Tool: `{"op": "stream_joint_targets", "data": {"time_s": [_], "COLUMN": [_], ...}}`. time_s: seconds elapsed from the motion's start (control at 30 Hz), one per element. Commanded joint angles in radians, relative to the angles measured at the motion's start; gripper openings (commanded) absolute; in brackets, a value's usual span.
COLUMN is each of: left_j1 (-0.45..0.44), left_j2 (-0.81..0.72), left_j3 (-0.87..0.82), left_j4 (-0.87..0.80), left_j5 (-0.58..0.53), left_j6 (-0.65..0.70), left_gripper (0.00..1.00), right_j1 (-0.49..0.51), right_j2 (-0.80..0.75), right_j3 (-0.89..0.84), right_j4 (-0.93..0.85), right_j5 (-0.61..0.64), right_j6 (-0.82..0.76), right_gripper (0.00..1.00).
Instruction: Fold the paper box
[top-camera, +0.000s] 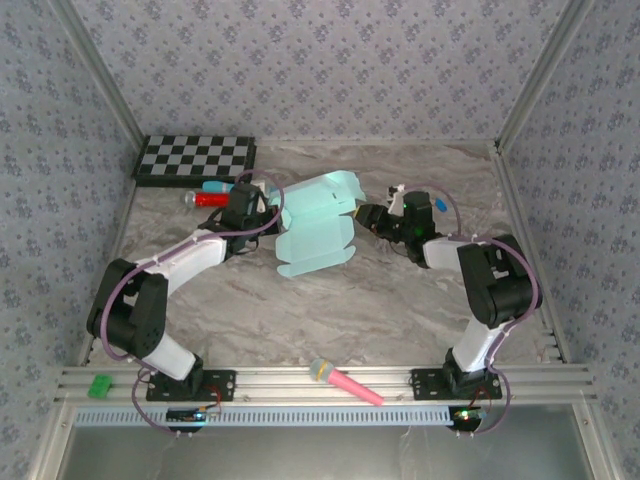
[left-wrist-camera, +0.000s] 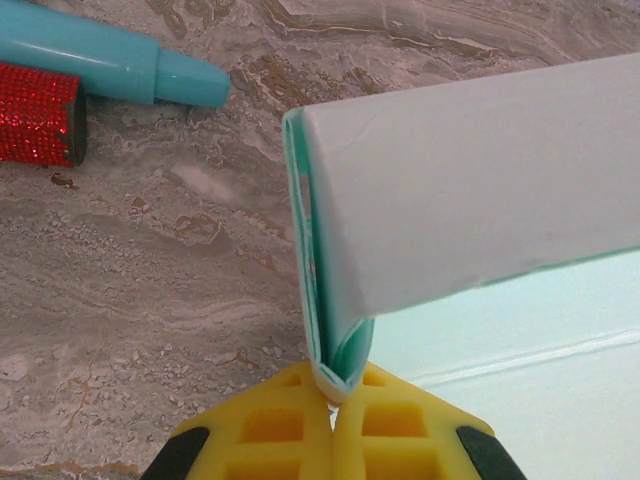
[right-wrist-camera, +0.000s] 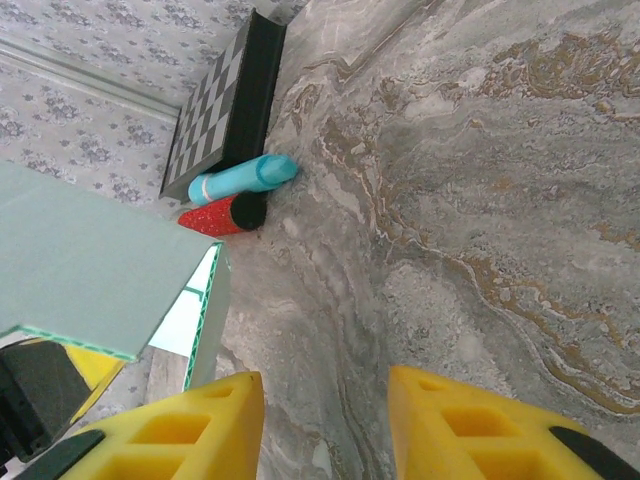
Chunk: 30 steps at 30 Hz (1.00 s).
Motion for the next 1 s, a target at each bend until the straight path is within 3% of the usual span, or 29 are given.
{"op": "stream_joint_targets", "data": {"time_s": [0.0, 0.37, 0.57, 0.97], "left_j1": [-0.004, 0.008, 0.010, 0.010], "left_j2": [-0.022, -0.051, -0.042, -0.023], "left_j3": [0.008, 0.024, 0.046, 0.080], "left_j4": [0.031, -0.033, -0.059, -0.108], "left_j5": [0.034, -0.018, -0.007, 0.035], "left_j6": [0.011, 0.053, 0.078, 0.088], "left_gripper": [0.00, 0.00, 0.00, 0.00], "right_j1": [0.022, -0.031, -0.023, 0.088], "right_j2": [0.013, -0.186, -0.277, -0.242], "right_j3": [0.035, -0.015, -0.011, 0.120], "right_j4": [0.014, -0.363, -0.436, -0.513], "right_j5": [-0.040, 0.175, 0.139, 0.117], "right_j6": [-0.017, -0.270, -0.382, -0.503], "right_gripper": [0.40, 0.39, 0.38, 0.34]}}
